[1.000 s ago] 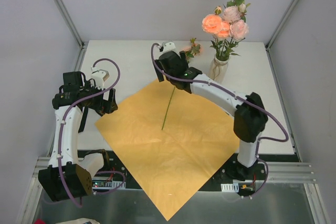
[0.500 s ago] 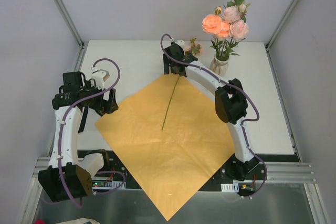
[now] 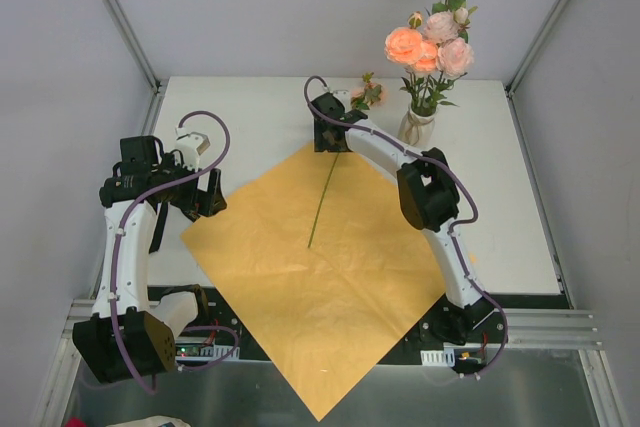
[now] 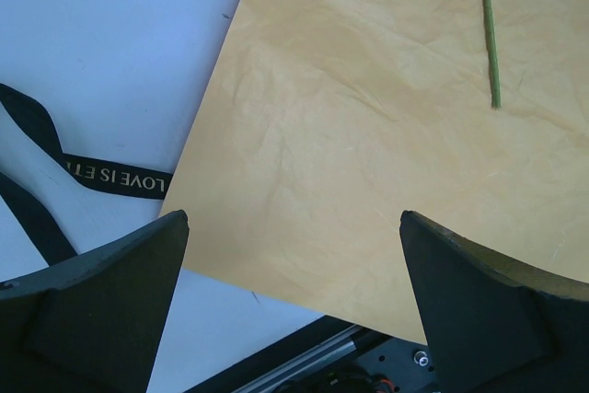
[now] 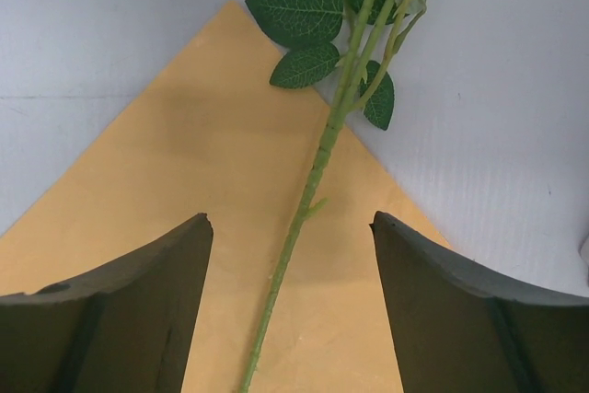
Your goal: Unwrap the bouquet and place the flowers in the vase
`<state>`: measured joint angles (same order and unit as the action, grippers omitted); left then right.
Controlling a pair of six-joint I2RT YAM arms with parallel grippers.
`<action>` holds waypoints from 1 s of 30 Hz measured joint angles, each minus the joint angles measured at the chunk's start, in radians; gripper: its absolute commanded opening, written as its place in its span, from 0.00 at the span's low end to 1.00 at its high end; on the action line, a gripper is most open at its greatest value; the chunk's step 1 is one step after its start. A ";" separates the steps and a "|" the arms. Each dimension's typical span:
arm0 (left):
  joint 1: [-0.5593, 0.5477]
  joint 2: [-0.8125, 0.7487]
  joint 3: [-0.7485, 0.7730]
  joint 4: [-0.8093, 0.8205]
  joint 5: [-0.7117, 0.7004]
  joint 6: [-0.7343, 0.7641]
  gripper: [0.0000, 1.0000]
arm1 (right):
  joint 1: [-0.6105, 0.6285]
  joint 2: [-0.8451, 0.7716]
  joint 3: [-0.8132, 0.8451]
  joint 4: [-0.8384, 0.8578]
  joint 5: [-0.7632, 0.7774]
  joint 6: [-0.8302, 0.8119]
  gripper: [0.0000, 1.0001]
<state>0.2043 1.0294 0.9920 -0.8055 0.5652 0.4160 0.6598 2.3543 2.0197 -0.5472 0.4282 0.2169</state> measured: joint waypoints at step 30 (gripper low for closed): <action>0.000 -0.041 -0.010 0.015 0.002 0.047 0.99 | -0.031 -0.011 -0.108 0.037 -0.040 0.158 0.20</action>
<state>0.2043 0.9886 0.9817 -0.7902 0.5667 0.4629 0.6292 2.3436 1.9121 -0.5102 0.3882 0.3748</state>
